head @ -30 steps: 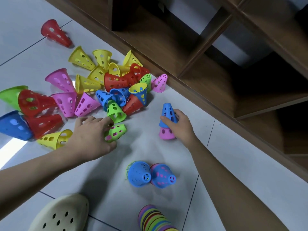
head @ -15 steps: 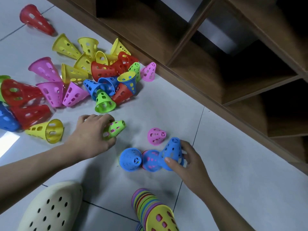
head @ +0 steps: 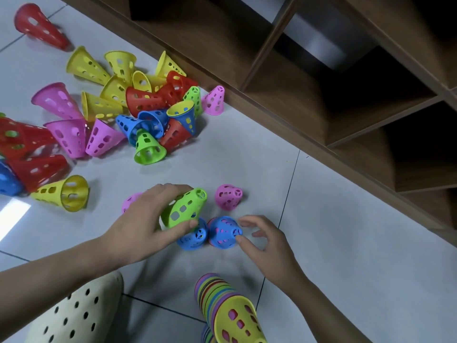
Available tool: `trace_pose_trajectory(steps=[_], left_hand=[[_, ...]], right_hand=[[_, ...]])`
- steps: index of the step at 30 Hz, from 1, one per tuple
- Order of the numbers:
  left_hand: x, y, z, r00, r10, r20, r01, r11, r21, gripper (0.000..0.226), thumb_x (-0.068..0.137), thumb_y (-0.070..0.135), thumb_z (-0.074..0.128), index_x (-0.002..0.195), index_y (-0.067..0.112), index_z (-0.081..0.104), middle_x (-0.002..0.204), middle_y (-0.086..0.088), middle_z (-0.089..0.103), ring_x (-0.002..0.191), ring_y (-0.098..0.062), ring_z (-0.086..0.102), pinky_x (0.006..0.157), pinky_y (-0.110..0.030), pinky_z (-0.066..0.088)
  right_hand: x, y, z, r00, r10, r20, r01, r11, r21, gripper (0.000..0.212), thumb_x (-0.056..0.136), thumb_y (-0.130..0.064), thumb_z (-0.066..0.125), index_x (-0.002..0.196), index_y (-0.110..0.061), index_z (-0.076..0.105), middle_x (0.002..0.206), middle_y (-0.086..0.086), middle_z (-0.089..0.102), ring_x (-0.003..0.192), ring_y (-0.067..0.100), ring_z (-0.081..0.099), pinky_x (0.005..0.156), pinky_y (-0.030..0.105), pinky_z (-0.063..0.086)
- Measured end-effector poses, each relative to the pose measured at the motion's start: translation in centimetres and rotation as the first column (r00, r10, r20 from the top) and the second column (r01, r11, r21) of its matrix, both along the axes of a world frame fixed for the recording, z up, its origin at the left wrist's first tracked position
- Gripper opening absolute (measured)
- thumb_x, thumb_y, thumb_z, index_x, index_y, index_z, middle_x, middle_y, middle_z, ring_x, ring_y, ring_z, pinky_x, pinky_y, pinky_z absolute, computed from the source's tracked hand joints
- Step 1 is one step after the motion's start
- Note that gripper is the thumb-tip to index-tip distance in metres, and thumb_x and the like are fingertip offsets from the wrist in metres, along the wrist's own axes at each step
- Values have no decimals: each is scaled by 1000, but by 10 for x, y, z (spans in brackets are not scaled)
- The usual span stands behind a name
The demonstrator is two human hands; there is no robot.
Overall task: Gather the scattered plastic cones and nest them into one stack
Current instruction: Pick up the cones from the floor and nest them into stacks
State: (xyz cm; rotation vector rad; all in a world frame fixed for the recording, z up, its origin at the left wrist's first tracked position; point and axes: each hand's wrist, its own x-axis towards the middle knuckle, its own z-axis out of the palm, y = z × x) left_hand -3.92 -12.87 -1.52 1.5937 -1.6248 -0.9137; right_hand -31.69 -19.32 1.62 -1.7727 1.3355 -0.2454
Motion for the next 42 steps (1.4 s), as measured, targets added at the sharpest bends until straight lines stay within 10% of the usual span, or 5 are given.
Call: trace_pose_trajectory(steps=[10,18,25,38,42], left_hand=[[-19,6,2,981,-162,-108,163,987,0,49,87,64,62,128,40,48,123,22,57,114,-2,56,95,-22,45],[2,19,-34,910,-210,358,195,978,78,52,82,56,56,130,35,57,149,-4,48,139,-30,43,107,-46,41],[47,26,-56,947,65,315,-127,976,179,79,74,64,55,138,17,54,145,-10,49,129,-30,49,107,-39,39],[61,21,-60,963,38,268,-92,977,191,65,75,63,54,124,20,62,118,2,63,102,-24,57,91,-37,46],[46,11,-35,992,109,67,-115,988,100,68,80,76,53,125,25,57,118,16,59,105,-5,53,93,-11,37]], right_hand=[[14,-31,-8,998,-54,-11,54,998,18,29,90,-15,70,104,-40,62,104,-27,64,102,4,62,90,26,51],[16,-62,-23,993,-43,-112,39,999,-36,42,88,-23,73,122,-37,54,118,-19,55,105,2,55,86,24,50],[28,-80,-63,990,9,-141,-14,999,-35,54,82,-15,78,133,-21,60,119,-9,57,108,10,59,97,29,50],[29,-86,-80,995,-10,-103,15,999,48,47,79,-17,83,114,-41,63,112,-1,59,93,12,66,88,22,53],[30,-83,-72,996,-45,-82,48,998,32,43,79,-19,83,107,-44,62,111,-2,59,90,8,66,77,7,46]])
